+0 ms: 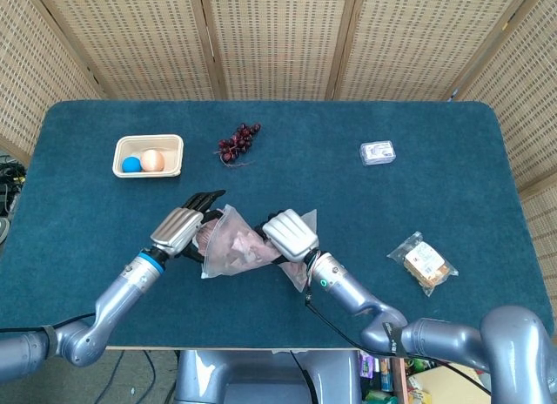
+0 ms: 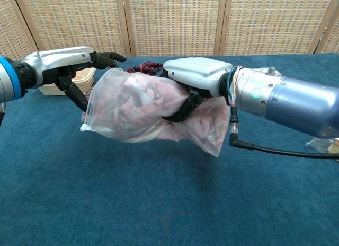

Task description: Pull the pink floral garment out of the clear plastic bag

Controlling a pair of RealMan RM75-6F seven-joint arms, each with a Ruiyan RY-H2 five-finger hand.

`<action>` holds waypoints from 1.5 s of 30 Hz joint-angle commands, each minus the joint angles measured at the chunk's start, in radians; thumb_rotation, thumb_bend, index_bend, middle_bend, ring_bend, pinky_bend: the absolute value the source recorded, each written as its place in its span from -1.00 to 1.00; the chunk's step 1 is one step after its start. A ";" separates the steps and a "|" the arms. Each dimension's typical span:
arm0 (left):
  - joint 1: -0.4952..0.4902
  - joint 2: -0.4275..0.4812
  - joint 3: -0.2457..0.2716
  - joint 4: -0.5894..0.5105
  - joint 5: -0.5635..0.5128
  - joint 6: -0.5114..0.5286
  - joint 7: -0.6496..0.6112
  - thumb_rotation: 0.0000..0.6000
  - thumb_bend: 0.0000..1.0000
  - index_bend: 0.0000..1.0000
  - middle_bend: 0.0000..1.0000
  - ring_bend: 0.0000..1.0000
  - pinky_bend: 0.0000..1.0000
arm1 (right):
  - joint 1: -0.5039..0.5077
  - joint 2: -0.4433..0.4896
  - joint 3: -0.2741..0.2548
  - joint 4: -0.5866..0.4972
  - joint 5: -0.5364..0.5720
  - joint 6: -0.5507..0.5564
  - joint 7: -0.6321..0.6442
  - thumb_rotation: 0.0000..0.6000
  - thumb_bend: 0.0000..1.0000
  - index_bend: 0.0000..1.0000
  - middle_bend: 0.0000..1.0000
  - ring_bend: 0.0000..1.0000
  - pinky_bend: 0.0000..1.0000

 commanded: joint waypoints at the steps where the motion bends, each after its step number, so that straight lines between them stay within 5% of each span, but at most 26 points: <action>1: -0.004 -0.010 0.003 0.004 -0.015 0.010 0.015 1.00 -0.79 -0.24 -1.00 -1.00 -1.00 | -0.001 0.002 0.000 -0.002 0.000 0.001 0.001 1.00 0.11 0.23 0.25 0.00 0.02; 5: -0.010 -0.024 0.005 0.008 -0.026 0.014 0.023 1.00 -0.77 -0.19 -1.00 -1.00 -1.00 | -0.003 0.005 -0.002 -0.005 0.000 0.003 0.002 1.00 0.11 0.23 0.25 0.00 0.02; 10: -0.016 -0.041 0.007 0.013 -0.031 0.025 0.034 1.00 0.01 0.12 -1.00 -1.00 -1.00 | -0.004 0.006 -0.004 -0.009 -0.002 0.005 0.004 1.00 0.11 0.23 0.25 0.00 0.02; 16: -0.023 -0.050 0.012 0.020 -0.036 0.034 0.057 1.00 0.22 0.35 -1.00 -1.00 -1.00 | -0.006 0.007 -0.005 -0.015 -0.006 0.008 0.009 1.00 0.12 0.23 0.26 0.00 0.02; 32: -0.043 -0.025 0.005 0.035 -0.064 0.036 0.101 1.00 0.28 0.42 -1.00 -1.00 -1.00 | 0.005 -0.027 0.000 0.001 0.005 0.000 0.011 1.00 0.19 0.23 0.24 0.00 0.02; 35: -0.058 -0.021 0.006 0.049 -0.075 0.016 0.116 1.00 0.28 0.43 -1.00 -1.00 -1.00 | 0.007 -0.039 0.003 0.006 0.010 -0.007 0.027 1.00 0.06 -0.05 -0.03 -0.10 -0.01; 38: -0.076 -0.037 0.006 0.085 -0.098 -0.009 0.124 1.00 0.28 0.43 -1.00 -1.00 -1.00 | 0.007 -0.036 -0.001 0.008 0.045 -0.036 0.020 1.00 -0.58 -0.87 -0.77 -0.71 -0.39; 39: -0.080 -0.043 0.006 0.095 -0.102 -0.013 0.125 1.00 0.28 0.43 -1.00 -1.00 -1.00 | 0.007 -0.033 -0.001 0.007 0.061 -0.044 0.009 1.00 -0.71 -0.98 -0.94 -0.90 -0.54; 45: -0.106 -0.104 0.012 0.188 -0.128 -0.054 0.118 1.00 0.28 0.43 -1.00 -1.00 -1.00 | -0.015 0.008 -0.016 -0.021 0.141 -0.032 -0.097 1.00 -0.89 -1.00 -1.00 -1.00 -0.82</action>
